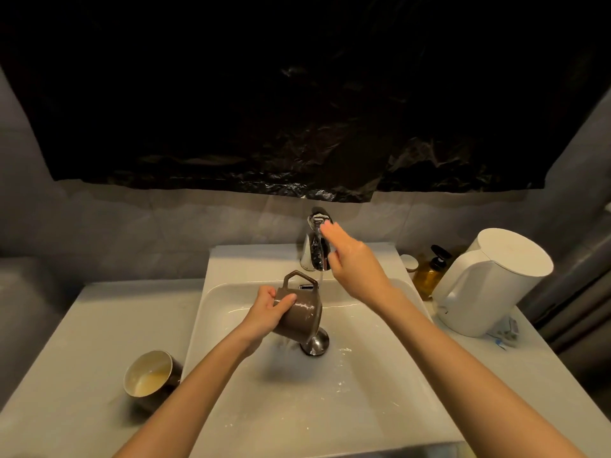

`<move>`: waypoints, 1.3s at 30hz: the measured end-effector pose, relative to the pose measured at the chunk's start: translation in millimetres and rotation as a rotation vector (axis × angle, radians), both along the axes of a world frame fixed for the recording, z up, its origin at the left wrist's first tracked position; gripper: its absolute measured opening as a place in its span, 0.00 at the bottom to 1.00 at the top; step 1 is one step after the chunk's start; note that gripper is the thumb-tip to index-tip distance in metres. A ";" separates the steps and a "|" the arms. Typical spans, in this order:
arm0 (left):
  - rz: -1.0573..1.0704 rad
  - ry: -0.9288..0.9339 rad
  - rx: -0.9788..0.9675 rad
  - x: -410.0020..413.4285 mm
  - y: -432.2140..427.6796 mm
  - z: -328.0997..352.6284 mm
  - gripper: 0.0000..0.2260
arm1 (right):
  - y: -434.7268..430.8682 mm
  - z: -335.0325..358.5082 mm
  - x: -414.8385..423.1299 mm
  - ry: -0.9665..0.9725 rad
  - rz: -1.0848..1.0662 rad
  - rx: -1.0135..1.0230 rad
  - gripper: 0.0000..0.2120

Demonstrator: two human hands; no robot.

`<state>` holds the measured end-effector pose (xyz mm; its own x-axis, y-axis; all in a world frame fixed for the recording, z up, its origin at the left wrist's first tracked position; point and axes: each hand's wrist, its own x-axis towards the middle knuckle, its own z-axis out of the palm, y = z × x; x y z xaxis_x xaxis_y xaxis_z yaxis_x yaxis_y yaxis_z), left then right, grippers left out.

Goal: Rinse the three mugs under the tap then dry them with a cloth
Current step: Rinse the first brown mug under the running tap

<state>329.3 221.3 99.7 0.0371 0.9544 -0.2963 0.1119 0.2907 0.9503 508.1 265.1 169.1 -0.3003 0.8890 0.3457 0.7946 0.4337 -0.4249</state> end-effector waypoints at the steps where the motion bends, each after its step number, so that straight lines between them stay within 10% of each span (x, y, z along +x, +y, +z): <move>1: 0.003 -0.012 -0.001 -1.2 -1.2 0.0 0.12 | -3.1 -9.4 2.2 -0.020 0.020 -0.024 0.29; 7: 0.099 -0.189 -0.043 -6.1 -13.7 -3.5 0.13 | -32.4 -34.1 -0.5 0.489 -0.159 -0.143 0.21; 13: 0.215 -0.524 -0.125 -6.2 -28.8 -16.7 0.20 | -77.1 -63.4 -19.0 0.779 -0.035 -0.898 0.36; 18: 0.178 -0.644 -0.170 -6.4 -44.9 -18.2 0.21 | -84.6 -60.4 -27.7 0.834 -0.040 -0.837 0.35; 26: -0.001 0.342 0.181 -33.9 -57.7 28.9 0.15 | -83.9 -10.0 -2.6 0.453 0.009 -0.420 0.39; 39: -0.064 0.400 0.290 -36.6 -83.6 20.2 0.22 | -100.0 -26.5 2.4 0.019 0.014 -0.216 0.40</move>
